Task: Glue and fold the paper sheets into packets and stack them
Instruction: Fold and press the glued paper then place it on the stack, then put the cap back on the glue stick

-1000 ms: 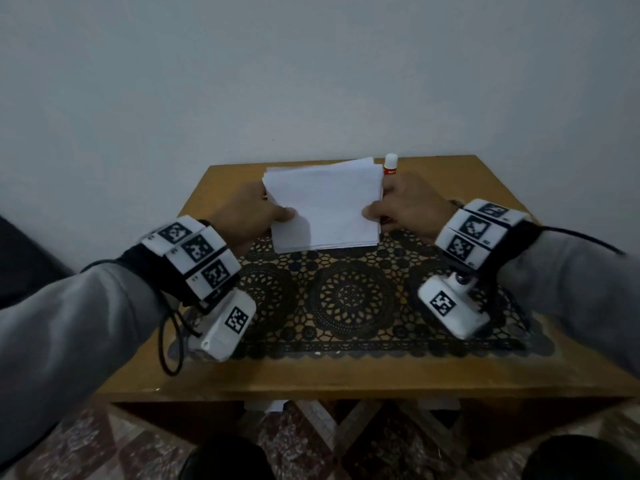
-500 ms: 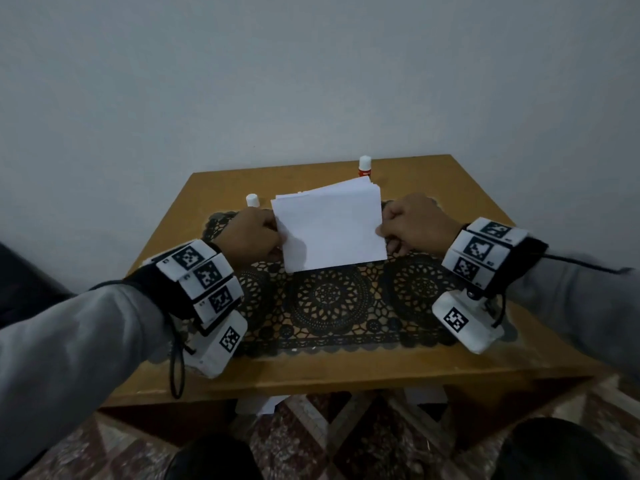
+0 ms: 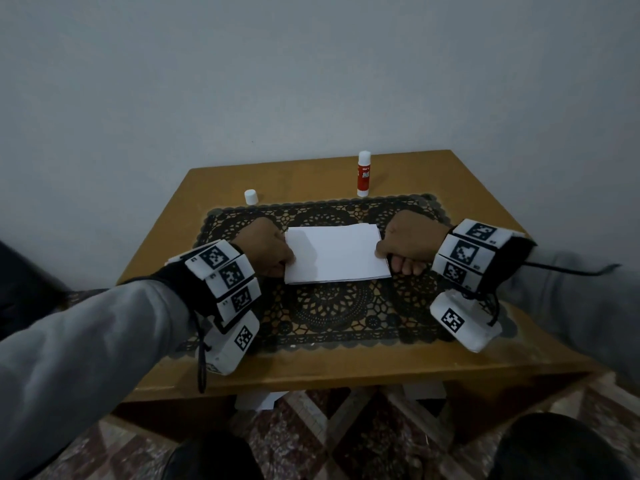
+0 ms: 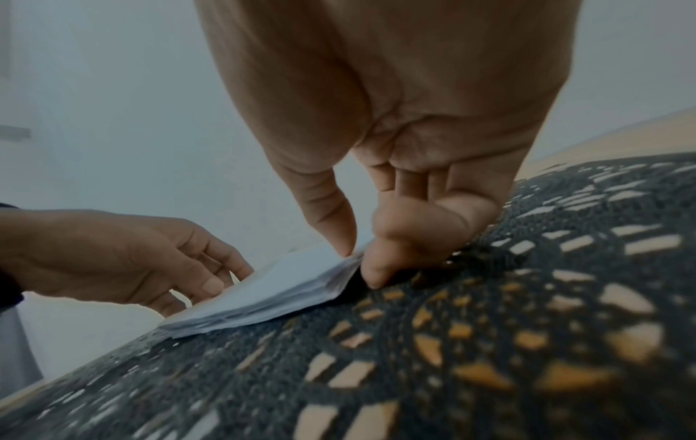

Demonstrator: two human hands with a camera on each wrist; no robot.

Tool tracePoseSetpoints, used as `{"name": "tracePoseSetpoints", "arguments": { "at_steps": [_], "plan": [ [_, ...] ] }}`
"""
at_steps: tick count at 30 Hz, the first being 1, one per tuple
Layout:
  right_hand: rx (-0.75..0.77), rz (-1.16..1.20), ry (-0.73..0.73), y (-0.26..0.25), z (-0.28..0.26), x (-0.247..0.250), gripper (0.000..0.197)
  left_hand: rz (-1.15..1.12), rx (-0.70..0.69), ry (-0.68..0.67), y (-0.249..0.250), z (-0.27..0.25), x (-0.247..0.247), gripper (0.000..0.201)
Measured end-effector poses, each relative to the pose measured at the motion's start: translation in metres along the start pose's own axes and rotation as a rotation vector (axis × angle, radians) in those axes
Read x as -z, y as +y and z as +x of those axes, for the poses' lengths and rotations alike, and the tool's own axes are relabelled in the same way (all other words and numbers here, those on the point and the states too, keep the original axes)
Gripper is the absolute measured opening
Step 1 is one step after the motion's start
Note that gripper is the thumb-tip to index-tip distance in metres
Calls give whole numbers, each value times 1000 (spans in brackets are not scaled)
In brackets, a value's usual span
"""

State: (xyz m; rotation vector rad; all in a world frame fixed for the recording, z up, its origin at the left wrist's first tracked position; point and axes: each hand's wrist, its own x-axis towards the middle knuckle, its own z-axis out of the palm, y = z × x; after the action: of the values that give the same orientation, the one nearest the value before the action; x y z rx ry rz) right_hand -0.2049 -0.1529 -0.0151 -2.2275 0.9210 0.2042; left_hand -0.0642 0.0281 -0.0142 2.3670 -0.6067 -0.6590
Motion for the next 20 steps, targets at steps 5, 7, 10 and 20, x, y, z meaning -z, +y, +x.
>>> {"name": "tracePoseSetpoints", "arguments": {
  "at_steps": [5,7,10,20],
  "plan": [
    [3,-80,19,0,3,7,28,30,-9,-27,-3,2,8,11],
    [7,-97,74,-4,9,16,27,66,-8,-12,-3,5,13,9],
    [44,-54,213,-11,27,33,23,103,-31,24,-5,13,22,7],
    [164,53,365,-39,111,44,44,167,-188,94,-2,24,25,7]
  ]
}}
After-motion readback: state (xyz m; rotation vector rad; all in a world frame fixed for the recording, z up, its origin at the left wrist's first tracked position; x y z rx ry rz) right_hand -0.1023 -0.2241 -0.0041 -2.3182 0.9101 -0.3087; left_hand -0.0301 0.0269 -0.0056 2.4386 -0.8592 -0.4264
